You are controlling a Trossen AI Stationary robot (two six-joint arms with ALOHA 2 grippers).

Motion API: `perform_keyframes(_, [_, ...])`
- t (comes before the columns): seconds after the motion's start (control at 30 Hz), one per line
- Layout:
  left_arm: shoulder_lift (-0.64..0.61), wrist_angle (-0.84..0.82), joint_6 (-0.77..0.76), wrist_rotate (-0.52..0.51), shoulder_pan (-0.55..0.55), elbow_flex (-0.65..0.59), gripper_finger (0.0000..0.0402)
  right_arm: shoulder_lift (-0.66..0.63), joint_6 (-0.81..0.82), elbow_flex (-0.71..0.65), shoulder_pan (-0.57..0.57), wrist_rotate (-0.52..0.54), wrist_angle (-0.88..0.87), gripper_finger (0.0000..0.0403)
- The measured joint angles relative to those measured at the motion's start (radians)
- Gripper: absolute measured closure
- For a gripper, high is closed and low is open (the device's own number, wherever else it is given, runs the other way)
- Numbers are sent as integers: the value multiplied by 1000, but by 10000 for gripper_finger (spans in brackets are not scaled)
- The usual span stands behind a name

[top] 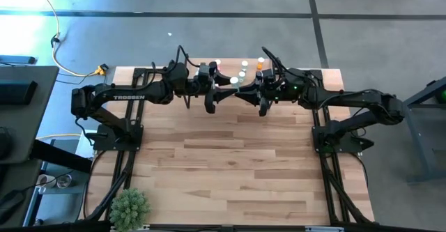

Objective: Pick and place medicine bottles onto shelf by color
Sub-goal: Put the blue pill bottle on the shelf aligned with the other blue pill bottles

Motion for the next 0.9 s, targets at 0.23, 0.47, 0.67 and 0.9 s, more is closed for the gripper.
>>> perform_keyframes(0.23, [0,-1,0,0,0,0,231,0,-2,0,0,0,5,336])
perform_keyframes(0.47, [0,0,26,2,-1,0,281,0,-2,0,-1,0,-1,336])
perform_keyframes(0.67, [0,-5,26,2,-1,-1,310,0,-10,0,-1,2,-18,333])
perform_keyframes(0.9, [0,-66,62,-3,0,-2,310,0,-38,0,-6,17,-74,262])
